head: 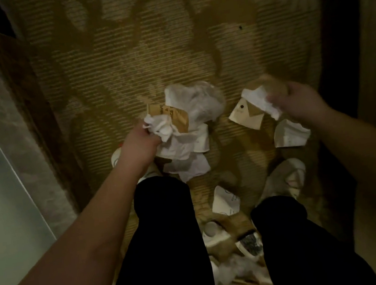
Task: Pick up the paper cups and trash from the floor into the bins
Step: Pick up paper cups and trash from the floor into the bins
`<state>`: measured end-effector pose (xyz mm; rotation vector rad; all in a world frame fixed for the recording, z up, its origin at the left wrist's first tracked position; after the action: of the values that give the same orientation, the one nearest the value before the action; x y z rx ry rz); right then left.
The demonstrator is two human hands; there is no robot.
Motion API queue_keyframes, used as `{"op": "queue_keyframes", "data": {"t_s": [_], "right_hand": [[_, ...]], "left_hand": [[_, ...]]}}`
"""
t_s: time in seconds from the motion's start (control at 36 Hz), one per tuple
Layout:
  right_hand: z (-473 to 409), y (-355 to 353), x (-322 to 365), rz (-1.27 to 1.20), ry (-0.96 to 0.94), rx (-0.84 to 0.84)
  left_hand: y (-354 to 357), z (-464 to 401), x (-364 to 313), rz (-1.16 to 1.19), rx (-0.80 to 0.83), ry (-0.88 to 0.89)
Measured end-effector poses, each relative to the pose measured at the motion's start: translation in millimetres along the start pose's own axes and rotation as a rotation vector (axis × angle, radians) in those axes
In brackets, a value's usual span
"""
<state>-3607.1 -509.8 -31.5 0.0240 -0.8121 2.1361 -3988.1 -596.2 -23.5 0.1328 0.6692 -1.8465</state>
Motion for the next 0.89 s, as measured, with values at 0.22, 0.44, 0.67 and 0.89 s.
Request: {"op": "queue_keyframes", "data": {"t_s": [0.22, 0.44, 0.67, 0.89], "right_hand": [[-3.1, 41.0, -34.5, 0.325, -0.089, 0.218], [-51.2, 79.8, -25.5, 0.369, -0.187, 0.063], [-47.2, 72.7, -30.3, 0.251, -0.162, 0.018], [-22.2, 65.4, -25.2, 0.210, 0.023, 0.156]], "left_hand": [[43.4, -12.3, -31.8, -0.400, -0.057, 0.125], [87.7, -54.4, -37.3, -0.451, -0.062, 0.220], [89.2, -38.5, -42.1, -0.180, -0.152, 0.156], [51.9, 0.3, -57.8, -0.041, -0.224, 0.111]]}}
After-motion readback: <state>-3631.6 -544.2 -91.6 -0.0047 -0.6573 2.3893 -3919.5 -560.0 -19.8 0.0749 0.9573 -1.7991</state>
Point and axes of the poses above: each hand's wrist, its own z-axis away from the middle knuckle, its own y-axis out of the palm, x = y × z, the point moved 9 cm from there along -z, towards the middle knuckle, and after that the axes turned 4 degrees about -x, right-handed, at the moved point
